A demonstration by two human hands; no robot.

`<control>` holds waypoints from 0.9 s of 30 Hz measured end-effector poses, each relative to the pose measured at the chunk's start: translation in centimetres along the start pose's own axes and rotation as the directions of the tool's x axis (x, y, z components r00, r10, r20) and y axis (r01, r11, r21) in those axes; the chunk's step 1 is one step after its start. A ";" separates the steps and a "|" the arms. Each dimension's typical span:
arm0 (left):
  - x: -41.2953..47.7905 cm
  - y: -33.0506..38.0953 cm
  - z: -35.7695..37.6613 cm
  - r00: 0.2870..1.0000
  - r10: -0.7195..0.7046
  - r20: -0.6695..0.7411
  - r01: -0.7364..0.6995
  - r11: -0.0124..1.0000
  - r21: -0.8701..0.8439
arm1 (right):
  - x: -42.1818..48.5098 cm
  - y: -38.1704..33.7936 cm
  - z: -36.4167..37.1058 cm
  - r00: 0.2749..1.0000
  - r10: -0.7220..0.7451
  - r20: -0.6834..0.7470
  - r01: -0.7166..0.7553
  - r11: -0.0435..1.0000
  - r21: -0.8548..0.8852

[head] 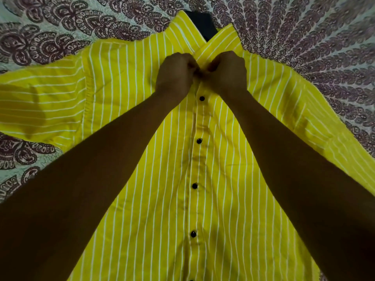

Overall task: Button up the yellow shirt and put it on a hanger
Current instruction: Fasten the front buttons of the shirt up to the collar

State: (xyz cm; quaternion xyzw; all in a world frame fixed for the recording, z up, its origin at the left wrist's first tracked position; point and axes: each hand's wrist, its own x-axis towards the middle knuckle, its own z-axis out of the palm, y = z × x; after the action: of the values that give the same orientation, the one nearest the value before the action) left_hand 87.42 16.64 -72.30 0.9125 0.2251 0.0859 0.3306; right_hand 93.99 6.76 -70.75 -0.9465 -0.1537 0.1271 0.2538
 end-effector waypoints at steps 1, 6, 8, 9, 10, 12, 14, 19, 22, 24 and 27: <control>0.5 0.2 0.0 0.997 -0.024 0.070 0.021 0.999 0.037 | 0.5 -0.3 0.2 0.998 0.019 0.062 -0.012 0.995 -0.100; 2.1 1.0 0.1 0.978 -0.154 0.139 0.126 0.974 0.190 | 1.9 -1.4 -0.2 0.990 0.051 0.131 -0.009 0.952 -0.307; 2.4 0.9 0.6 0.973 -0.171 0.154 0.135 0.966 0.218 | 2.1 -1.4 -0.6 0.994 0.057 0.094 -0.023 0.946 -0.323; 2.5 0.9 0.8 0.973 -0.165 0.161 0.129 0.969 0.212 | 2.2 -1.3 -0.7 0.995 0.067 0.078 -0.041 0.953 -0.300; 2.5 0.8 0.9 0.976 -0.151 0.158 0.120 0.974 0.192 | 2.3 -1.0 -0.6 0.993 0.096 0.071 -0.079 0.974 -0.210; 2.3 0.7 1.0 0.983 -0.138 0.120 0.128 0.988 0.087 | 2.5 -0.1 -0.6 0.971 0.218 0.101 -0.233 0.956 0.179; 2.1 0.9 0.8 0.986 -0.146 0.082 0.150 0.987 -0.048 | 2.2 0.6 -0.9 0.912 0.311 0.269 -0.411 0.687 0.600; 2.2 1.5 1.0 0.957 -0.254 0.143 0.291 0.844 -0.451 | 0.7 1.7 -1.4 0.821 0.289 0.492 -0.516 0.009 0.856; 1.6 1.4 1.1 0.958 -0.209 0.195 0.283 0.783 -0.555 | 0.6 1.9 -0.9 0.825 0.298 0.481 -0.498 -0.022 0.867; 1.2 1.3 1.1 0.965 -0.180 0.188 0.257 0.774 -0.579 | 0.4 1.8 -0.6 0.844 0.308 0.439 -0.466 0.016 0.884; 0.8 1.2 1.5 0.977 -0.145 0.158 0.210 0.792 -0.572 | 0.0 1.6 -0.3 0.872 0.297 0.390 -0.431 0.083 0.899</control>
State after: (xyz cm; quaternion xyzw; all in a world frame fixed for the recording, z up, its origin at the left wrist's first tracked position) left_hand 89.01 15.37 -72.68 0.7441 0.2547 0.0713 0.6135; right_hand 94.43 5.27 -71.35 -0.5660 0.1883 0.3033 0.7431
